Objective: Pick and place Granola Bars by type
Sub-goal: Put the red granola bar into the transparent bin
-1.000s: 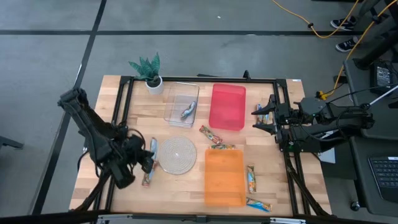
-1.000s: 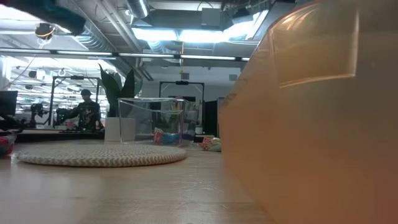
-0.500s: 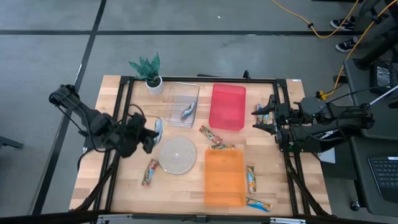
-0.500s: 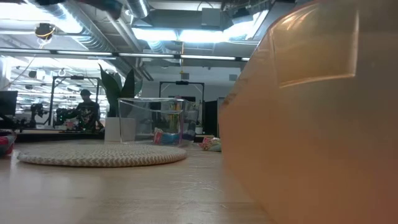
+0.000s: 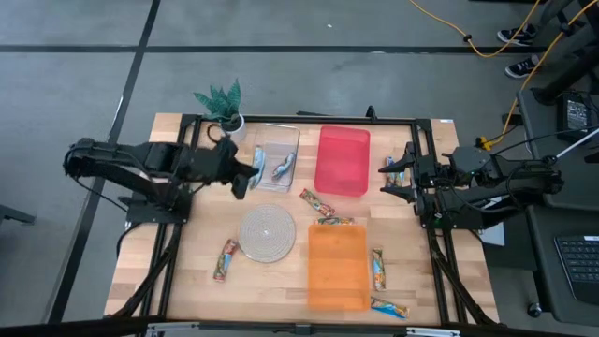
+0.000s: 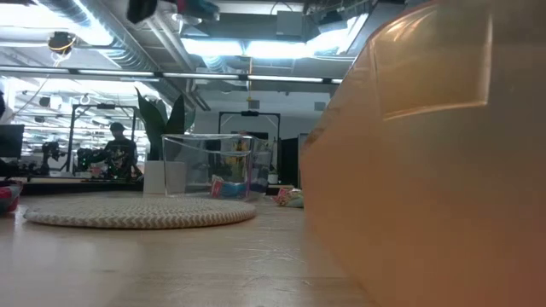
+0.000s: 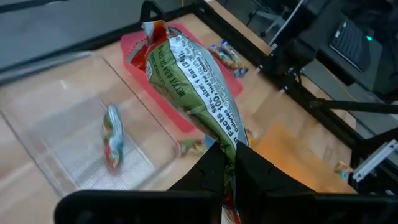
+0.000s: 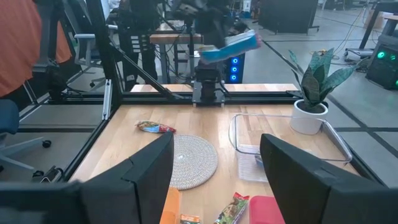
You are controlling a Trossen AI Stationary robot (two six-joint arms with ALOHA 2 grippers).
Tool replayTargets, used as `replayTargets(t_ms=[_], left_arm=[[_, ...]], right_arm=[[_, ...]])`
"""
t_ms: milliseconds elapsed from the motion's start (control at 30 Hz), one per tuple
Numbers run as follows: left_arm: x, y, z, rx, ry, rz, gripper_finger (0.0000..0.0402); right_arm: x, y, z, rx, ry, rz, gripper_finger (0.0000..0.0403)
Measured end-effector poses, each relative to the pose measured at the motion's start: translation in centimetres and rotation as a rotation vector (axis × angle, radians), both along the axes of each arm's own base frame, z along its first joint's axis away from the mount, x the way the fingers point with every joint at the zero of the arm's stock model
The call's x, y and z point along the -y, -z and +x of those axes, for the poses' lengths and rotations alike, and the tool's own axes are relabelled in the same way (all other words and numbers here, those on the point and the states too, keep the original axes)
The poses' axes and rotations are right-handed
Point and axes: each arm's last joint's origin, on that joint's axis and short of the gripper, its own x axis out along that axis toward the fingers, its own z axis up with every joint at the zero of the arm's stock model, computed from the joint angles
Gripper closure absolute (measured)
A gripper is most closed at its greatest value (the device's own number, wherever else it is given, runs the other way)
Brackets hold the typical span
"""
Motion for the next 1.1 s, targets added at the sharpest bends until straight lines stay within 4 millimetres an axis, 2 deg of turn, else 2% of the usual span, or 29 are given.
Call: replayTargets(t_ms=[267,500,600,833,1100], left_arm=[[-4.5,-0.2,1.4,-0.039,0.021,-0.024,0.0387],[-8.7,-0.9,4.1,-0.107,0.066,0.036,0.0387],[-10.4,-0.6,5.3,-0.156,0.082,0.027,0.0387],[-13.7,2.0,7.0,-0.290,0.074,-0.044,0.0386],[-16.0,5.9,8.6,-0.438,0.060,-0.111,0.0382]], right_arm=[[0.0,0.0,0.0,0.001,-0.004,-0.031,0.0162],[0.0,0.0,0.0,0.001,-0.007,-0.050,0.0162],[0.0,0.0,0.0,0.001,-0.007,-0.050,0.0162],[0.0,0.0,0.0,0.000,-0.007,-0.046,0.0162],[0.0,0.0,0.0,0.001,-0.007,-0.046,0.0162]])
